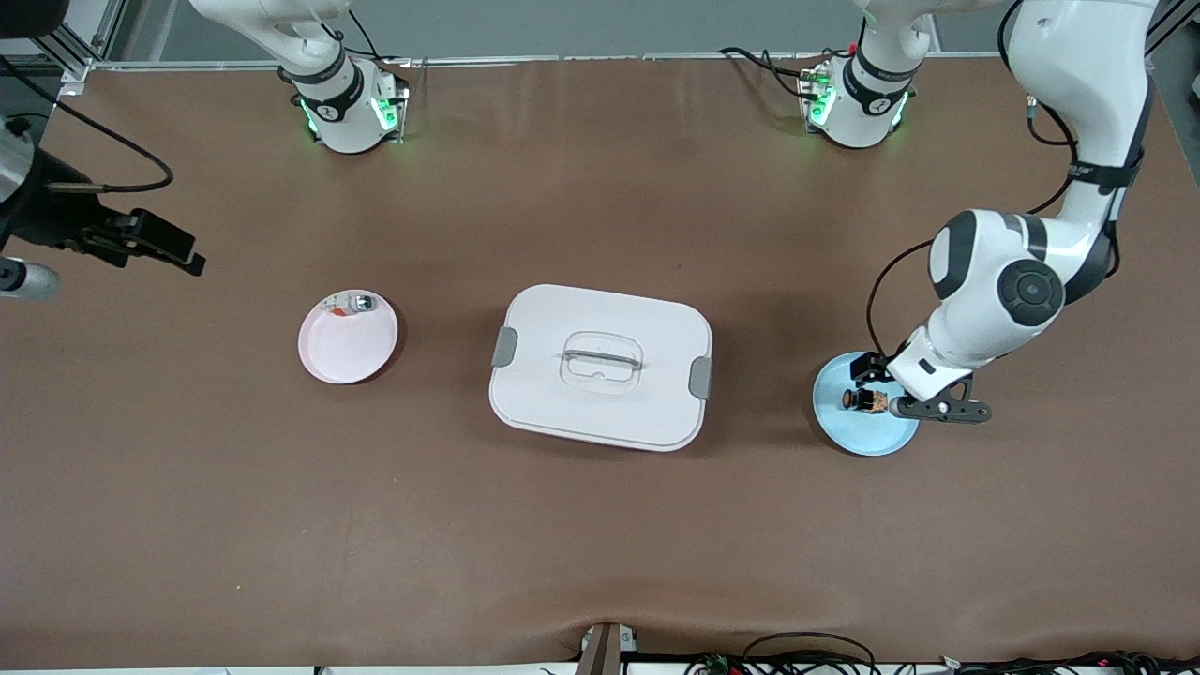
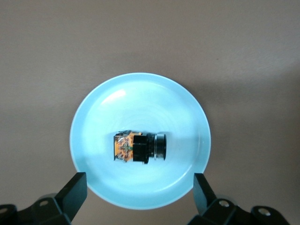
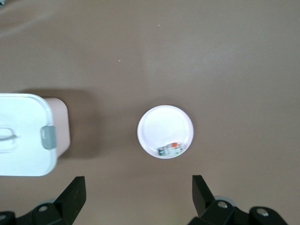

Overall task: Transfer orange switch to right arm and place
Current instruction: 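Lower the left gripper onto the black push-button switch on the blue plate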

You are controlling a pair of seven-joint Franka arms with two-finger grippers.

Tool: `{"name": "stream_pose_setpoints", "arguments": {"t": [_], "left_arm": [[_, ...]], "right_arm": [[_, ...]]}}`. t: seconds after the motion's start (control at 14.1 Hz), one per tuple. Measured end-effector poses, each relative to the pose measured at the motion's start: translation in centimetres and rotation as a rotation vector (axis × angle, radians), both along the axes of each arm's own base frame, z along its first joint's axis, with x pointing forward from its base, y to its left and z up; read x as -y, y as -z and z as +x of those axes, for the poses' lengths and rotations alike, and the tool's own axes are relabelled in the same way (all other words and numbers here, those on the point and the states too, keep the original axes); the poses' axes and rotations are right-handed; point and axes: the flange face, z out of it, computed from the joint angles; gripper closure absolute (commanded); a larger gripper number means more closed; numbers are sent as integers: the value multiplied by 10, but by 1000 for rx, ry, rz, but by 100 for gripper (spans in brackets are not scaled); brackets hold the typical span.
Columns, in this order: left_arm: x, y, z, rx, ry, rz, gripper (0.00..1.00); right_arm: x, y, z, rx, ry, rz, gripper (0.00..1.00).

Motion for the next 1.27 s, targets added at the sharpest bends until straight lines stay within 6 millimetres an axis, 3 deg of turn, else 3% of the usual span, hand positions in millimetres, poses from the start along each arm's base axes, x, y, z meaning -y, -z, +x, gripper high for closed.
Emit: {"name": "stream_pose_setpoints", "arguments": {"t": [0.21, 0.57, 1.06, 1.27], "left_arm": [[1, 29, 1, 7, 9, -3, 0], [-9, 56, 4, 26, 32, 15, 0], [-6, 64, 4, 18, 36, 11, 0], [-6, 77, 3, 11, 36, 7, 2]], "right_arm": [[-27, -7, -8, 3, 22, -2, 0], [-16, -7, -8, 3, 48, -4, 0], [-21, -3, -16, -53, 33, -8, 0], [-43, 0, -33, -134, -17, -13, 0]]}}
